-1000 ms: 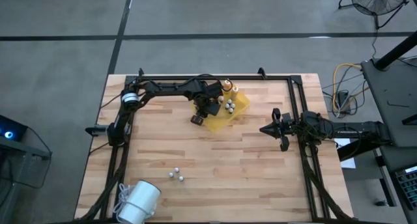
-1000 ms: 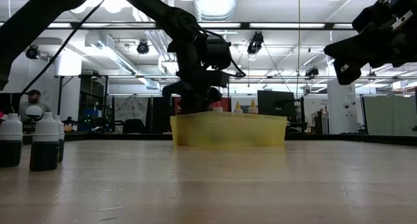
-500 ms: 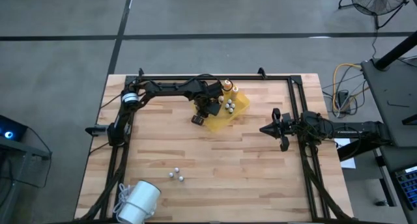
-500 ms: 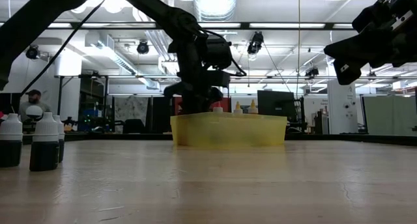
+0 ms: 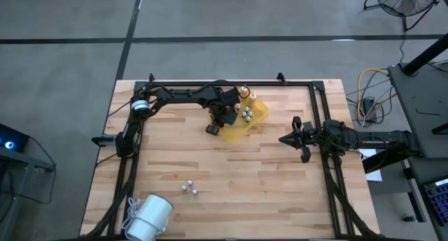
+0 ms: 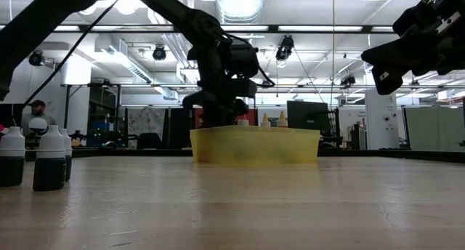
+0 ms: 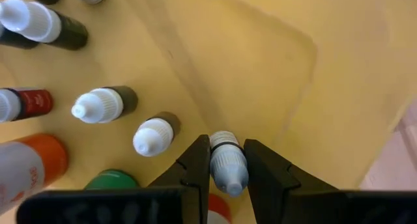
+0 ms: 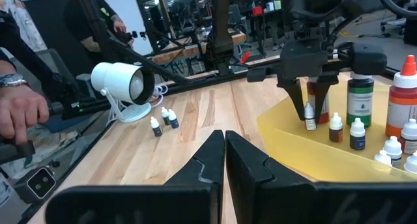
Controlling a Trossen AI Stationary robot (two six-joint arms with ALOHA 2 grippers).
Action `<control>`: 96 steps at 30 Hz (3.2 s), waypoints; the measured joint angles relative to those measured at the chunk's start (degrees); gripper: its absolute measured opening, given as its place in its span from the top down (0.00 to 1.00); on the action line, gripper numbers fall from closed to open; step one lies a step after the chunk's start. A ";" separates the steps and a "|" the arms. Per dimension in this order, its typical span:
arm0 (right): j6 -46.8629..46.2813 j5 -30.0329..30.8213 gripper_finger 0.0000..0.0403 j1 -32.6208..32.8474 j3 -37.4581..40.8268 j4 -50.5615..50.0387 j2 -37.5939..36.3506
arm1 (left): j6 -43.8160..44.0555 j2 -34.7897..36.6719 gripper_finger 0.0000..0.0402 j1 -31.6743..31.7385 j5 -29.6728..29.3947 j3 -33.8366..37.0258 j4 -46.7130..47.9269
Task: Pick & Place food coloring
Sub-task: Put the small black food coloring bottle into the yellow bin, then put the small blue food coloring bottle into the yellow bin
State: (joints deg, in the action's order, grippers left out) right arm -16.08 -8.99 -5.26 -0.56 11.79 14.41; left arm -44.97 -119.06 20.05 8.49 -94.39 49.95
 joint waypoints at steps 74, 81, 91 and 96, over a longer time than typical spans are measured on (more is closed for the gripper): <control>0.00 0.02 0.98 -0.02 0.00 0.00 0.00 | 4.63 0.06 0.73 0.00 0.42 0.05 -0.28; 0.00 0.02 0.98 -0.01 0.00 0.00 0.00 | 5.01 0.11 0.72 0.00 -1.16 -0.38 0.41; 0.00 0.02 0.98 0.00 0.00 0.00 0.00 | 6.18 0.28 0.72 0.00 -1.42 -3.38 2.30; 0.00 0.01 0.98 -0.02 0.00 0.00 -0.01 | 6.32 1.68 0.72 -0.09 -3.13 -4.30 4.26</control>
State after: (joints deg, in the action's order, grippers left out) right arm -16.08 -8.99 -5.27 -0.56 11.79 14.41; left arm -38.65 -117.38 19.97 5.36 -98.70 54.21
